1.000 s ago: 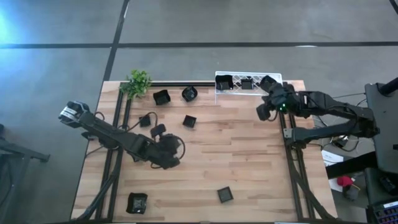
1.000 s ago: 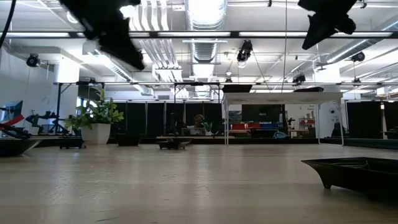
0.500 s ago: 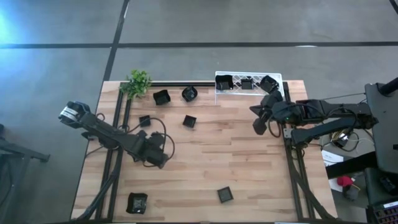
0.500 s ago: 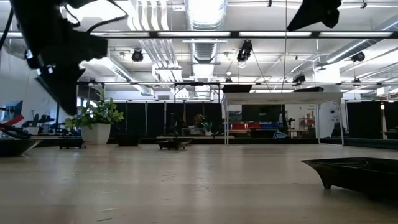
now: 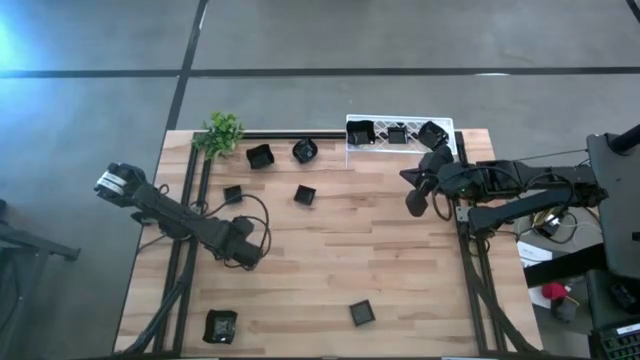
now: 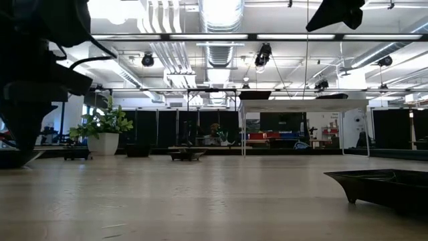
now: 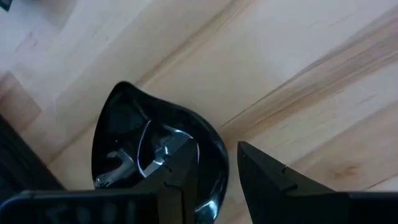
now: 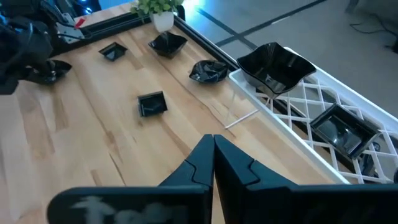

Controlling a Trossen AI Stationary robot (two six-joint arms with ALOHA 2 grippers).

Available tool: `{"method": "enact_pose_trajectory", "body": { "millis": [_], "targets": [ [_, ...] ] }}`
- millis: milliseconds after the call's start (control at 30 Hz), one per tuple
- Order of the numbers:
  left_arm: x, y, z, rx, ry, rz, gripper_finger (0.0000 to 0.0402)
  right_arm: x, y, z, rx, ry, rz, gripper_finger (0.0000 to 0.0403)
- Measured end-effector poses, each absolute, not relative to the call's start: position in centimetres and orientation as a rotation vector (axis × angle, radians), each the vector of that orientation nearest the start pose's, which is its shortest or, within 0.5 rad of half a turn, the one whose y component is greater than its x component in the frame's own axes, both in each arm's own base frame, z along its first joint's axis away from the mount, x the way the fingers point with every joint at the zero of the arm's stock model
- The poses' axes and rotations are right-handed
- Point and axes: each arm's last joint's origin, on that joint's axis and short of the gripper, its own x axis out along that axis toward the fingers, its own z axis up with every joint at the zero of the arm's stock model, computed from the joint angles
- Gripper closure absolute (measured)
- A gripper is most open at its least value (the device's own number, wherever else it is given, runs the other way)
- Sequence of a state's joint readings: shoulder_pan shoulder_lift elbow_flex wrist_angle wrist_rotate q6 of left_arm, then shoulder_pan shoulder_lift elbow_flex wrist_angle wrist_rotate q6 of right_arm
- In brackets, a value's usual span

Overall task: Pick & Place Mini shaped plates
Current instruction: Stack the black leaf-shaped plate on top of the black leaf-shaped plate on the shelf

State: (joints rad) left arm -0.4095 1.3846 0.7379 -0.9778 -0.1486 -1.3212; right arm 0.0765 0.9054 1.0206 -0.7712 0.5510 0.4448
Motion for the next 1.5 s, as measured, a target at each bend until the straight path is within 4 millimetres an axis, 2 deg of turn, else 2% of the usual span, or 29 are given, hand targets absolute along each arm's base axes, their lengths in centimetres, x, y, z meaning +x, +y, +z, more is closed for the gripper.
{"method": "enact_pose_trajectory", "body": {
  "millis": [800,933,1033,1200,1500],
  "targets": [
    [17.3,-7.1,15.1,-0.597,1.400,0.829,0.0294,16.7,-0.2,34.3,0.217,0.513,-0.585,0.0394],
    [17.1,-7.0,14.7,-0.599,1.408,0.830,0.0308,16.7,-0.2,34.3,0.215,0.514,-0.584,0.0394],
    [17.1,-7.1,14.8,-0.592,1.412,0.821,0.0334,16.7,-0.2,34.3,0.215,0.514,-0.584,0.0394],
    [17.6,-7.3,15.3,-0.536,1.423,0.739,0.0392,16.7,-0.2,34.3,0.215,0.514,-0.584,0.0394],
    [20.1,-8.0,18.4,-0.419,1.277,0.621,0.0401,16.7,-0.2,34.2,0.214,0.514,-0.584,0.0394]
  ]
}}
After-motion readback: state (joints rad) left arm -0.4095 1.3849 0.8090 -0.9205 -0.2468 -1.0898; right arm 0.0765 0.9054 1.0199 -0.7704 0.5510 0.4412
